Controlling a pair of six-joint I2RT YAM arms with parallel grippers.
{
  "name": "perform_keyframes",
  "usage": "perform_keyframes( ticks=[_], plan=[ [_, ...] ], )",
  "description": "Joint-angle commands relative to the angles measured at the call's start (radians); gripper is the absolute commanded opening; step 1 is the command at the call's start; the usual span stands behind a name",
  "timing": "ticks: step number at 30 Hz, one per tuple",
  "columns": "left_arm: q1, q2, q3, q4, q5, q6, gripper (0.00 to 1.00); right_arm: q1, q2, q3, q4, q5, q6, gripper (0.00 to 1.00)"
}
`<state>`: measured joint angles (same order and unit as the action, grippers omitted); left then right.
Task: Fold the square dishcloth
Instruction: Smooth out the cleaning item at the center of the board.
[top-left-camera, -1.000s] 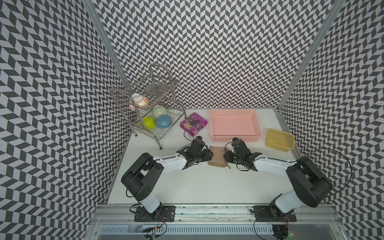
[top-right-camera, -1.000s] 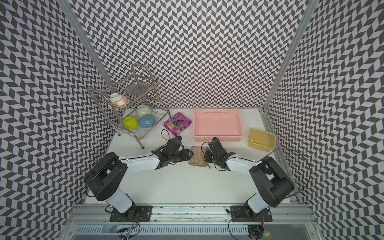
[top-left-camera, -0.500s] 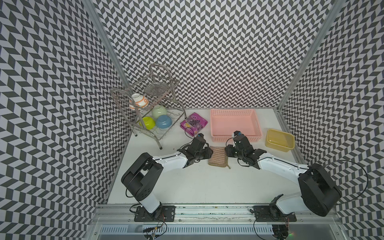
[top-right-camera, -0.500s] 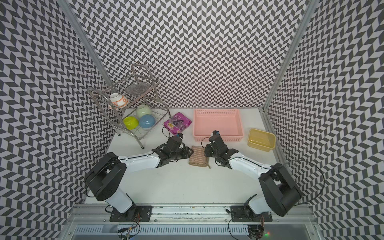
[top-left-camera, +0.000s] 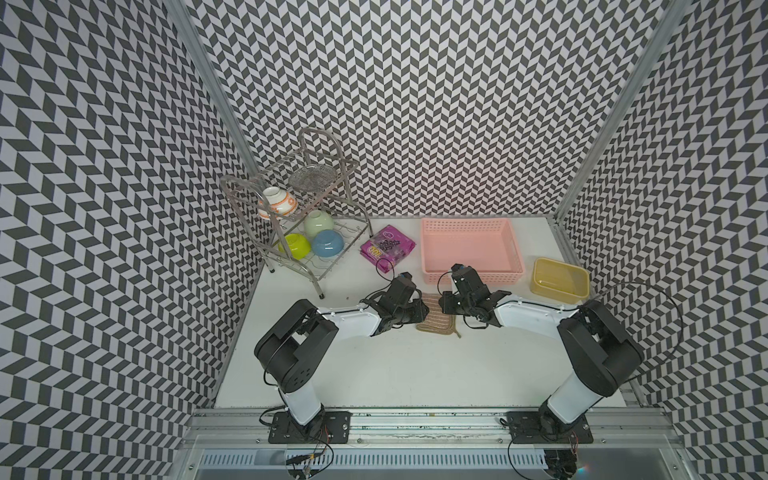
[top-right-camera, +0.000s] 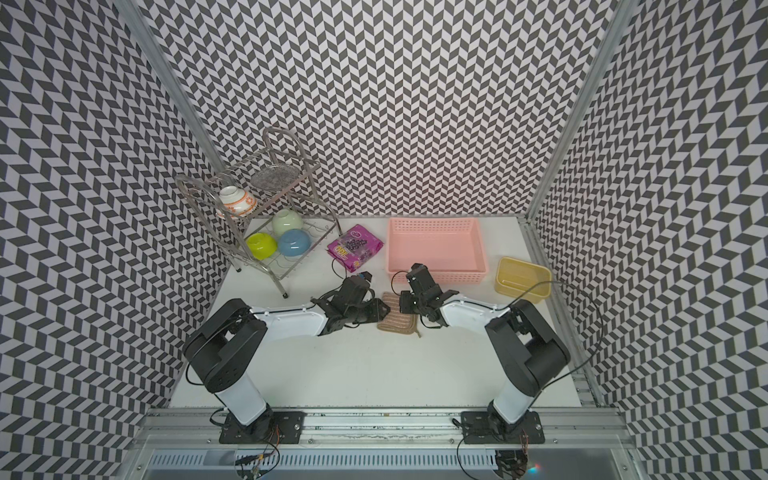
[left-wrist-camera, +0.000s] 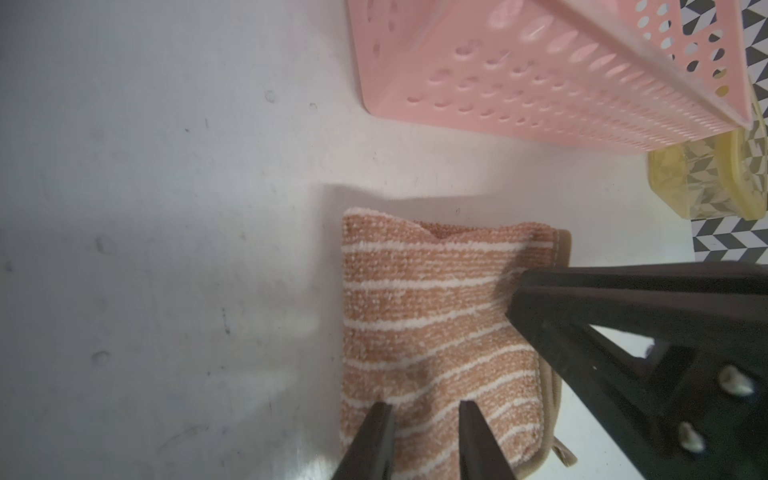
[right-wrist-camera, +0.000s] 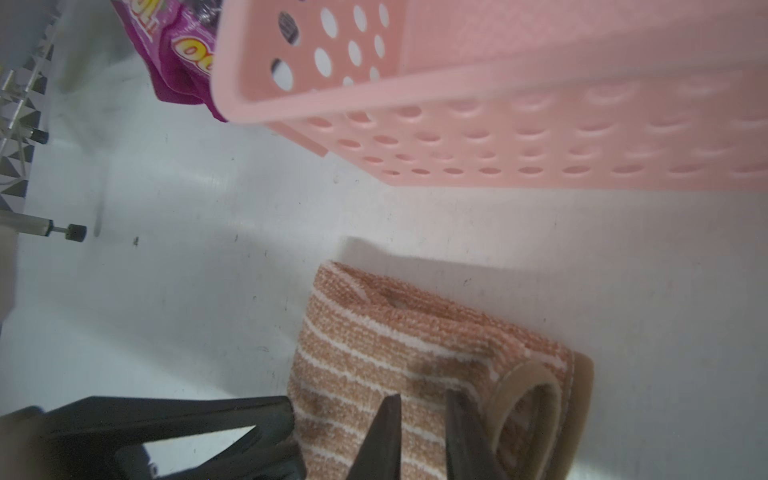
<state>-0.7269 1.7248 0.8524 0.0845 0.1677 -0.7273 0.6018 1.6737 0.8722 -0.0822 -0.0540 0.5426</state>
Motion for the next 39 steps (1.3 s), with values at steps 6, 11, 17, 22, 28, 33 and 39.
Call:
perform_keyframes(
  ticks=[6,11,17,22,28,33,39],
  plan=[
    [-0.009,0.033,0.010,0.040,0.015,0.000,0.30,-0.023,0.019,-0.001,0.035,0.054,0.011,0.17],
    [-0.007,0.038,0.001,0.039,0.013,0.000,0.30,-0.032,0.004,-0.013,0.038,0.061,0.011,0.17],
    [-0.008,0.039,-0.002,0.037,0.013,0.002,0.30,-0.043,-0.008,-0.019,0.029,0.083,0.011,0.17],
    [-0.007,0.039,-0.001,0.035,0.010,0.002,0.30,-0.049,-0.016,-0.026,0.025,0.095,0.011,0.17],
    [-0.007,0.042,-0.002,0.034,0.009,0.002,0.30,-0.051,-0.047,-0.032,0.016,0.115,0.008,0.17],
    [-0.007,0.040,-0.005,0.034,0.007,-0.003,0.30,-0.053,-0.051,-0.040,0.011,0.130,0.011,0.17],
    [-0.009,0.030,-0.006,0.033,0.010,-0.001,0.32,-0.055,-0.025,-0.044,0.025,0.122,0.013,0.17]
  ],
)
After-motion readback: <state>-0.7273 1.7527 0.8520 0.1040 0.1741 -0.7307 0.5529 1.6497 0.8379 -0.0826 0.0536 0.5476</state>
